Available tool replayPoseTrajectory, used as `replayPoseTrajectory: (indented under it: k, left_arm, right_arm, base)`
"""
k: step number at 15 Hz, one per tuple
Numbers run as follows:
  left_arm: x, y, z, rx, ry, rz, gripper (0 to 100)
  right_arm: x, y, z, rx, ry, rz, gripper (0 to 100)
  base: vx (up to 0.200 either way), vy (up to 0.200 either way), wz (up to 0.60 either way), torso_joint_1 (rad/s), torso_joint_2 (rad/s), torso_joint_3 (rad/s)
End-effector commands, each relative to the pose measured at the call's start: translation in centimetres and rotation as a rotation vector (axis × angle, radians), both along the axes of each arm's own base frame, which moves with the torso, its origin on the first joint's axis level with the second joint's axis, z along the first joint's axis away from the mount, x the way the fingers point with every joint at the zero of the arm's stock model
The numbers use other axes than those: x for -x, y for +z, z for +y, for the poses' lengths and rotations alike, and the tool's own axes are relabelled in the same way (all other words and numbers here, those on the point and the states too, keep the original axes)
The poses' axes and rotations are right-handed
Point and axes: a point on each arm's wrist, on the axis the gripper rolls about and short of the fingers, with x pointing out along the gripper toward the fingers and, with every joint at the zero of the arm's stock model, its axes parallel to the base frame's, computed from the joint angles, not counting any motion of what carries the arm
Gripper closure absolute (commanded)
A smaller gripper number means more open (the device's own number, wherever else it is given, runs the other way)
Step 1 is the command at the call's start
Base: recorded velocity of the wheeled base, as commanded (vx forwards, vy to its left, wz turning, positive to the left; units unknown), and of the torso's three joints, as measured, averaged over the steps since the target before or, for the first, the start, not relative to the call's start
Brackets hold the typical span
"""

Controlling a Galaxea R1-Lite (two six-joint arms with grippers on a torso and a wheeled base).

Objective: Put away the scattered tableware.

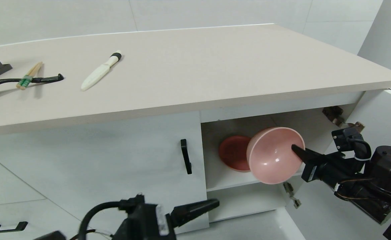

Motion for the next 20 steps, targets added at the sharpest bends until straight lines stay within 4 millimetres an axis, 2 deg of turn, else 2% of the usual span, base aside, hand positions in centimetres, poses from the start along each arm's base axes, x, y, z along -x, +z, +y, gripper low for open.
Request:
replayPoseTrajectory:
  k: [1, 5, 7, 9, 10, 12, 13, 14, 17, 19, 20]
  left_arm:
    - [0.8, 1.4, 5.0, 0.059, -0.017, -0.040, 0]
    - [1.3, 3.5, 7.0, 0.152, 0.015, -0.139, 0]
    - [1.2, 4.8, 9.2, 0.201, 0.140, -0.230, 0]
    - [1.8, 4.9, 12.0, 0.165, 0.296, -0.220, 0]
    - [2.5, 4.5, 13.1, 0.127, 0.343, -0.200, 0]
    - [6.4, 2.7, 16.7, 0.045, 0.503, -0.187, 0]
    - [7.2, 2.2, 17.1, 0.041, 0.521, -0.188, 0]
    - [10.1, 0.4, 18.0, 0.028, 0.618, -0.220, 0]
    - [10.8, -2.0, 18.3, -0.151, 0.941, -0.188, 0]
    - [11.6, -4.2, 18.3, -0.252, 0.992, -0.102, 0]
    - [11.8, -4.3, 18.3, -0.253, 1.033, -0.101, 0]
  right_arm:
    - [-0.2, -0.5, 0.1, -0.001, 0.001, 0.021, 100]
    - [-0.6, -1.6, 0.3, 0.010, 0.002, 0.063, 100]
    - [-1.6, -2.3, 0.6, 0.015, -0.001, 0.076, 100]
    - [-2.1, -2.8, 0.8, 0.019, 0.000, 0.087, 100]
    - [-2.2, -3.0, 0.9, 0.020, 0.002, 0.089, 100]
    - [-2.4, -3.1, 1.0, 0.021, 0.002, 0.091, 100]
    - [-2.5, -3.1, 1.0, 0.021, 0.002, 0.090, 100]
    - [-2.6, -2.9, 1.0, 0.016, 0.002, 0.079, 100]
    - [-2.7, -2.7, 1.0, 0.017, 0.001, 0.068, 100]
    - [-2.8, -2.7, 1.0, 0.017, 0.004, 0.068, 100]
    - [-2.7, -2.5, 1.0, 0.015, 0.004, 0.063, 100]
  base:
    - [0.000, 0.000, 0.00, 0.000, 0.00, 0.000]
    - [0.000, 0.000, 0.00, 0.000, 0.00, 0.000]
    - [0.000, 0.000, 0.00, 0.000, 0.00, 0.000]
    - [0.000, 0.000, 0.00, 0.000, 0.00, 0.000]
    - [0.000, 0.000, 0.00, 0.000, 0.00, 0.000]
    - [0.000, 0.000, 0.00, 0.000, 0.00, 0.000]
    - [0.000, 0.000, 0.00, 0.000, 0.00, 0.000]
    - [0.000, 0.000, 0.00, 0.000, 0.00, 0.000]
    - [0.000, 0.000, 0.00, 0.000, 0.00, 0.000]
    - [0.000, 0.000, 0.00, 0.000, 0.00, 0.000]
    - [0.000, 0.000, 0.00, 0.000, 0.00, 0.000]
